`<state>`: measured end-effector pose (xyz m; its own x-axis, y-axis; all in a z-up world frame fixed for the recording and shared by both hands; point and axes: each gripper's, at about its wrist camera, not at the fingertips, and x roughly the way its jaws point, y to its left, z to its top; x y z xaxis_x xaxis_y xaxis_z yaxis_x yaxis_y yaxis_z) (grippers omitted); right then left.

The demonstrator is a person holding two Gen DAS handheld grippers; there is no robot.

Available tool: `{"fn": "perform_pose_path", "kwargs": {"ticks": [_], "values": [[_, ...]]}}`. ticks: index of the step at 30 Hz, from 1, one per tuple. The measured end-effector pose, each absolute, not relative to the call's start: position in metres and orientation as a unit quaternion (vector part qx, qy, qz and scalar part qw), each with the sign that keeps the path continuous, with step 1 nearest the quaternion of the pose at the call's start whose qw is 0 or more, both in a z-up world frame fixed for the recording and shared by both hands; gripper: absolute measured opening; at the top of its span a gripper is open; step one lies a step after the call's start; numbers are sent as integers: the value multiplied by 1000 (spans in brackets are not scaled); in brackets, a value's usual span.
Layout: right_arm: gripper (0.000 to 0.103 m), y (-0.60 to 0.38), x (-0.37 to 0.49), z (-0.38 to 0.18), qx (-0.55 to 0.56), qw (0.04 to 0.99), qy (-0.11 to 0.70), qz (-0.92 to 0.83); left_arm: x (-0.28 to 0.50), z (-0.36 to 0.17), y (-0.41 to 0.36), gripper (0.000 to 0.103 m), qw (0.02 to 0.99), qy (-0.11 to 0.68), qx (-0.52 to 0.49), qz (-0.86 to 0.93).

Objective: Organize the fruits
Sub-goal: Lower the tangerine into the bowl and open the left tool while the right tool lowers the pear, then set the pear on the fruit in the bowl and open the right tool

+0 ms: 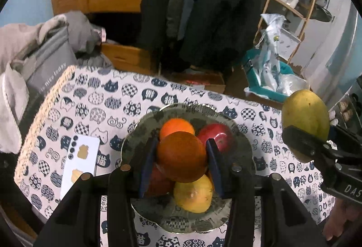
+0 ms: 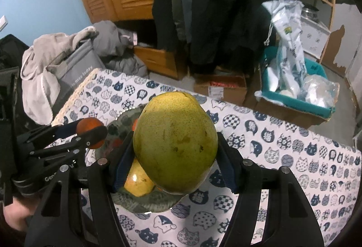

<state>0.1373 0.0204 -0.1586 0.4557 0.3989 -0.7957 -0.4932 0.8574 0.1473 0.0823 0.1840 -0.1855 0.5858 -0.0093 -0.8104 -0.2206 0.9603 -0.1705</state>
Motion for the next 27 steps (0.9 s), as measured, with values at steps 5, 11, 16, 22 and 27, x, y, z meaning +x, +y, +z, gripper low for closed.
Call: {"fn": "perform_pose_path", "kwargs": {"ticks": [5, 11, 16, 22, 27], "values": [[67, 25, 145, -179, -51, 841, 472, 260, 91, -202, 187, 46, 871, 468, -135, 60], [67, 25, 152, -197, -49, 832, 491, 254, 98, -217, 188, 46, 861, 486, -142, 59], [67, 24, 155, -205, -46, 828, 499, 251, 102, -224, 190, 59, 856, 493, -146, 57], [67, 28, 159, -211, -41, 821, 507, 257, 95, -229, 198, 64, 848, 502, -150, 75], [67, 38, 160, -218, -41, 813, 516, 267, 82, -228, 208, 65, 844, 507, -149, 95]]}}
